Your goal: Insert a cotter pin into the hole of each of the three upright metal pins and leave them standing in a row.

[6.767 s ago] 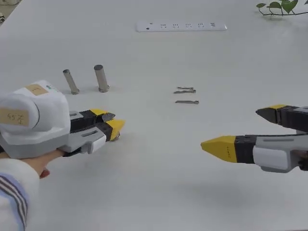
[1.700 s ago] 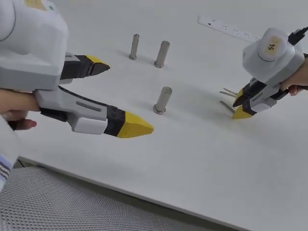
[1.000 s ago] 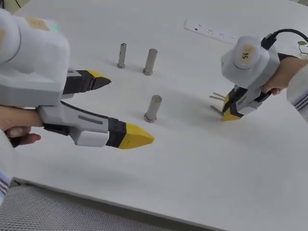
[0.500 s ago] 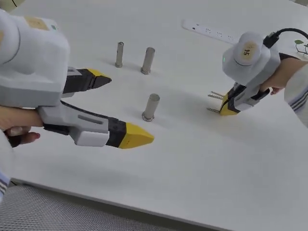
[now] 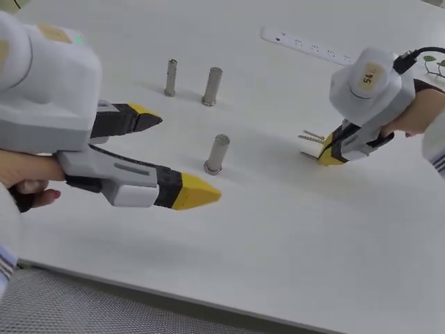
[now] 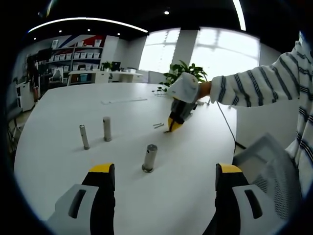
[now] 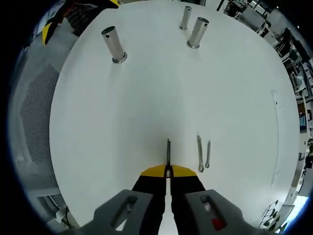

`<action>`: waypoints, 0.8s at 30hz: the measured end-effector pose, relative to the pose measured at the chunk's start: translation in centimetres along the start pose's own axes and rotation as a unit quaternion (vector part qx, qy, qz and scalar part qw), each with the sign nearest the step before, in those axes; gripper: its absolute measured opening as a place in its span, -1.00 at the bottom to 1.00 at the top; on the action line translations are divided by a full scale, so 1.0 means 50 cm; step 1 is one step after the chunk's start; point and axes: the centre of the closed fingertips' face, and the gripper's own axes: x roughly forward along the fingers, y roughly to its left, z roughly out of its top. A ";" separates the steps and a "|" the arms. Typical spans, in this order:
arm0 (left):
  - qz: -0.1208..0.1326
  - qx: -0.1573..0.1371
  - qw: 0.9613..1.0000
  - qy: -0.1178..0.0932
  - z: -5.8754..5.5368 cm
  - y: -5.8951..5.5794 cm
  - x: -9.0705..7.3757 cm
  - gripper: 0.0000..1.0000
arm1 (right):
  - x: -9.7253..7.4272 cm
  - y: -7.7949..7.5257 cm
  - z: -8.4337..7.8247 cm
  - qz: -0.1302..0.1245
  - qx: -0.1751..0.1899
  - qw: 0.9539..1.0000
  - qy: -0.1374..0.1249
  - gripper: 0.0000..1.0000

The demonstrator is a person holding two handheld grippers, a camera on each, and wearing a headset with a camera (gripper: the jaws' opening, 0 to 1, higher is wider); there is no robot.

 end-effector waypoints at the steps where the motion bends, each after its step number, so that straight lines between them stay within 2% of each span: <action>1: -0.001 -0.005 1.000 -0.001 0.000 0.001 0.001 0.65 | -0.004 -0.005 0.004 -0.007 -0.002 1.000 -0.009 -1.00; 5: -0.005 -0.009 1.000 -0.004 0.004 -0.002 0.005 0.58 | -0.029 -0.006 0.028 -0.036 -0.022 0.999 -0.034 -1.00; 9: -0.011 -0.012 1.000 -0.011 0.012 -0.007 0.011 0.53 | -0.070 0.016 0.069 -0.065 -0.038 0.994 -0.076 -1.00; 14: -0.020 -0.016 1.000 -0.014 0.017 -0.018 0.018 0.42 | -0.098 0.036 0.091 -0.100 -0.069 0.988 -0.094 -1.00; 18: -0.022 -0.021 0.999 -0.016 0.024 -0.026 0.024 0.38 | -0.117 0.066 0.102 -0.121 -0.084 0.983 -0.106 -1.00; 21: -0.031 -0.024 0.999 -0.027 0.045 -0.042 0.034 0.31 | -0.130 0.088 0.117 -0.128 -0.087 0.980 -0.122 -1.00; 24: -0.041 -0.028 0.998 -0.037 0.061 -0.055 0.044 0.24 | -0.145 0.110 0.137 -0.141 -0.102 0.975 -0.137 -1.00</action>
